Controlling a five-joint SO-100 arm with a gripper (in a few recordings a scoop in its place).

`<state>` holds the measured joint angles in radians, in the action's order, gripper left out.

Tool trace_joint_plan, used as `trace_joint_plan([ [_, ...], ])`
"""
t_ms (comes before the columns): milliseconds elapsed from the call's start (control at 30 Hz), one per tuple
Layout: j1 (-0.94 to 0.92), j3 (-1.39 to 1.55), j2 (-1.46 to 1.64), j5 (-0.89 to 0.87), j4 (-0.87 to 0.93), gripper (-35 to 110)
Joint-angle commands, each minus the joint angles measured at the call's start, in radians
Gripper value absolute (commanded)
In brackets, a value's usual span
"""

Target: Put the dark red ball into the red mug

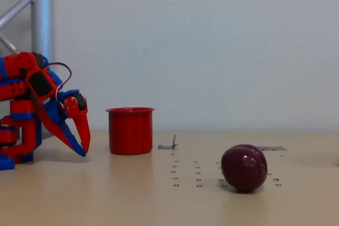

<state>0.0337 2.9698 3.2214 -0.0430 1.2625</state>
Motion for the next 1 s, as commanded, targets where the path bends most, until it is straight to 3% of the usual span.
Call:
trace_joint_plan([
  [0, -0.008, 0.017, 0.075, 0.044, -0.002, -2],
  [467, -0.008, 0.017, 0.075, 0.057, -0.002, -2],
  [800, -0.184, -0.230, -0.239, 0.483, -0.232, -2],
  [967, -0.288, -0.499, -0.445, 0.630, -0.242, -2],
])
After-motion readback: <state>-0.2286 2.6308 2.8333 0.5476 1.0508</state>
